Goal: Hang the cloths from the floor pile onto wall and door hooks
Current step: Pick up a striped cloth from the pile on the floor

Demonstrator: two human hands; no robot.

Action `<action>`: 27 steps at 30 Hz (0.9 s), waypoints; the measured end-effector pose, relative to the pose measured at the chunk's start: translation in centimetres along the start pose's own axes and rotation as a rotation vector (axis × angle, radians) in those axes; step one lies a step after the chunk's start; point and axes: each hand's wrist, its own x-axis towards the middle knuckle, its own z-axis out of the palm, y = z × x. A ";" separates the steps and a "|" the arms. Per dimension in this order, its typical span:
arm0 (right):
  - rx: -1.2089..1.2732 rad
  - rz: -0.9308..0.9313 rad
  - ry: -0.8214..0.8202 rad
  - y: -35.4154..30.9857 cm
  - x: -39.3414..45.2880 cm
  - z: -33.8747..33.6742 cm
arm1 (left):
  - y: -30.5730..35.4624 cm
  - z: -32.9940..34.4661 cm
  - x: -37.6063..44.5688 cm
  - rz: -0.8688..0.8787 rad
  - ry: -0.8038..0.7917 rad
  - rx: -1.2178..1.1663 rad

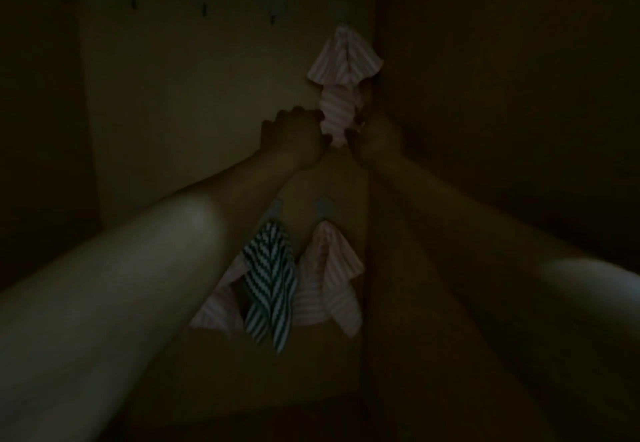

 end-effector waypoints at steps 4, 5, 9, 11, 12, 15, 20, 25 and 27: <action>-0.030 -0.053 -0.020 0.5 -6.7 0.1 | -0.6 0.9 -6.6 0.008 -0.080 0.044; -0.070 -0.062 -0.028 0.5 -8.2 0.0 | -0.7 1.0 -8.2 0.007 -0.097 0.052; -0.149 -0.007 -0.100 -0.8 -14.4 -0.6 | -0.8 0.3 -14.9 -0.041 -0.187 0.029; -0.152 0.053 -0.147 -1.8 -17.6 -1.2 | -0.8 -0.3 -18.2 -0.080 -0.229 0.028; -0.142 0.090 -0.168 -2.3 -19.2 -1.6 | -0.8 -0.6 -19.9 -0.088 -0.231 0.016; -0.159 0.105 -0.198 -3.4 -24.7 -2.7 | -0.2 -1.5 -25.2 -0.082 -0.236 -0.042; -0.199 0.095 -0.264 -4.1 -33.6 -5.7 | 1.1 -2.2 -33.1 -0.050 -0.272 -0.061; -0.211 0.128 -0.305 -4.0 -41.4 -8.1 | 3.2 -2.9 -39.6 -0.050 -0.272 -0.100; -0.227 0.130 -0.318 -3.6 -44.1 -9.1 | 4.6 -3.5 -42.0 -0.034 -0.267 -0.117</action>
